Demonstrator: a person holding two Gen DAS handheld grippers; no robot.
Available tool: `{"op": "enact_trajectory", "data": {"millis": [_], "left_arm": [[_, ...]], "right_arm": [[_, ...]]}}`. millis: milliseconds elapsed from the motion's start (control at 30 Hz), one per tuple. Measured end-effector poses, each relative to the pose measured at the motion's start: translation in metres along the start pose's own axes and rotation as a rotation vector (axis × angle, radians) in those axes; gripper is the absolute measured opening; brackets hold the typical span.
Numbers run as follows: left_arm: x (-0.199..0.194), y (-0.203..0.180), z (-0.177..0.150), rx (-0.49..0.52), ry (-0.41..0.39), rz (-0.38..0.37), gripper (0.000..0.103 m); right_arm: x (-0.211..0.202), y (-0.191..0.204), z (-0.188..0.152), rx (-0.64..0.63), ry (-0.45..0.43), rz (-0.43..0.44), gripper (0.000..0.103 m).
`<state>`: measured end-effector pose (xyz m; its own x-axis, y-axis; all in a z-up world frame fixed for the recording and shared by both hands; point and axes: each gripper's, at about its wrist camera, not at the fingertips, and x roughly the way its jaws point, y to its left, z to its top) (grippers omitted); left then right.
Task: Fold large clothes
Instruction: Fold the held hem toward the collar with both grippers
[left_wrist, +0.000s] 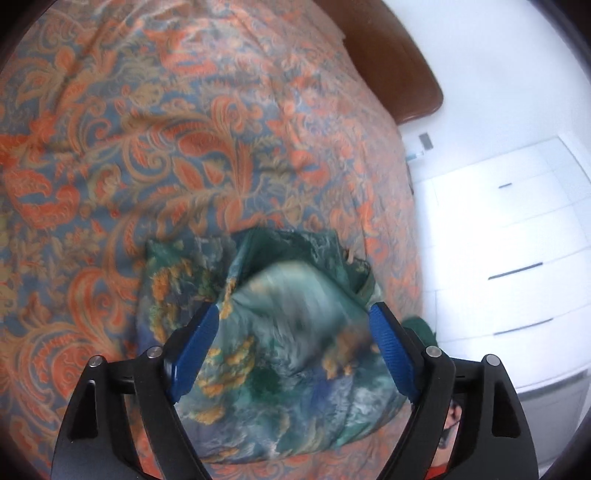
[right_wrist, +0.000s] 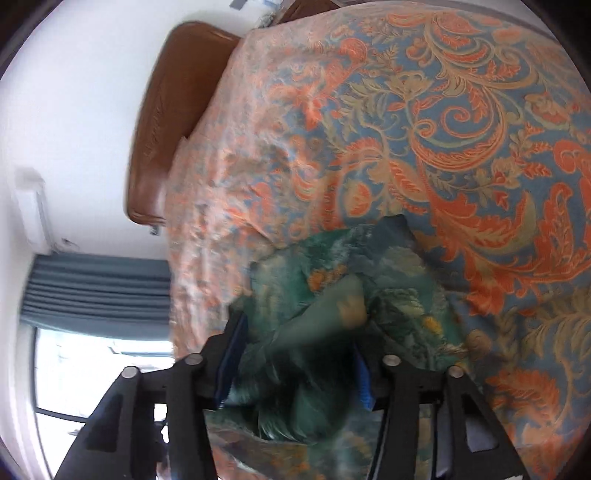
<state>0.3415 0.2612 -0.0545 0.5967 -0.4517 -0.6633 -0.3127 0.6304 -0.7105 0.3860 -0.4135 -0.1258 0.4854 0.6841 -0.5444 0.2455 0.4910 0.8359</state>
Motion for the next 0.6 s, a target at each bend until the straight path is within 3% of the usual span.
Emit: {"op": "enact_trajectory", "data": {"millis": [133,200,300,467,567,600], "left_arm": [[-0.015,0.009,-0.010,0.082,-0.025,0.047,0.088],[-0.014,0.011,-0.022,0.167,-0.012,0.064,0.091],[0.007,0.005,-0.038,0.318,0.028,0.148,0.092],[0.064,-0.011,-0.057,0.480,0.081,0.308,0.091],[0.092,-0.014,-0.055,0.484,0.092,0.375,0.074],[0.096,-0.014,-0.055,0.476,0.093,0.380,0.048]], "right_arm": [[-0.024,-0.003,0.005,0.016,-0.062,0.115,0.061],[-0.038,-0.004,0.007,-0.017,-0.110,0.102,0.061],[-0.043,0.010,-0.004,-0.259,-0.117,-0.092,0.062],[-0.004,0.020,-0.036,-0.528,0.005,-0.310,0.062],[0.023,0.022,-0.046,-0.572,-0.004,-0.371,0.062],[0.032,0.025,-0.048,-0.588,-0.024,-0.415,0.062]]}}
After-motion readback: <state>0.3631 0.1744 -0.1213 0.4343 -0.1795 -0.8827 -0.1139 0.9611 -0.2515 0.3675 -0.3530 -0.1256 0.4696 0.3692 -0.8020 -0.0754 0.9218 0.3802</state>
